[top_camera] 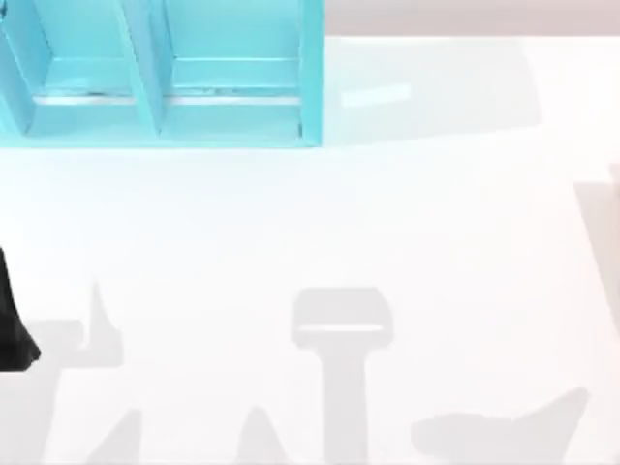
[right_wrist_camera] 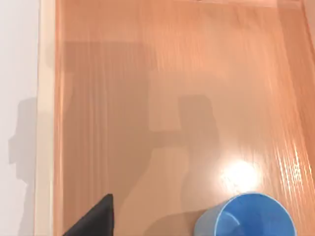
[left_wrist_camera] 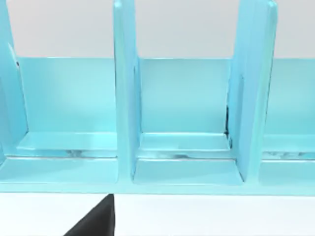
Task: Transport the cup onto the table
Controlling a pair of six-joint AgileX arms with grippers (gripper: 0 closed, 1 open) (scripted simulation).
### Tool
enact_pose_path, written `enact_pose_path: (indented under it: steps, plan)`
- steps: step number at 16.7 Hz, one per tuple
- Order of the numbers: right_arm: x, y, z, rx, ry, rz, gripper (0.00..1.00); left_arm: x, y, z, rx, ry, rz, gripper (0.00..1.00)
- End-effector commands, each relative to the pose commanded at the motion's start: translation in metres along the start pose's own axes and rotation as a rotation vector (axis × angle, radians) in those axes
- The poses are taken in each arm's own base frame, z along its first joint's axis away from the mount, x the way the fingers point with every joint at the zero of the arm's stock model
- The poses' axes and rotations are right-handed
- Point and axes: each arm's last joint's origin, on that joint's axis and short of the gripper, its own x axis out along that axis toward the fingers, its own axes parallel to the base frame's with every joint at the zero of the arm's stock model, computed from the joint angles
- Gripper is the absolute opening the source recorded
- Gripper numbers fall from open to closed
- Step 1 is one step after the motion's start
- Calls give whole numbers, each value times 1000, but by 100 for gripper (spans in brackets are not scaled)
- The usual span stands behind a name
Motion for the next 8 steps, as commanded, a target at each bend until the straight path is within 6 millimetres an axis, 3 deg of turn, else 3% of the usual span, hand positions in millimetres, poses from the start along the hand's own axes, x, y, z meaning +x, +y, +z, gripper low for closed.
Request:
enact_pose_path:
  steps: [4, 8]
  plan:
    - [37, -44, 35, -16, 367, 79, 100, 0, 0, 0, 0, 0, 0, 100]
    - [72, -84, 47, -6, 605, 185, 100, 0, 0, 0, 0, 0, 0, 100]
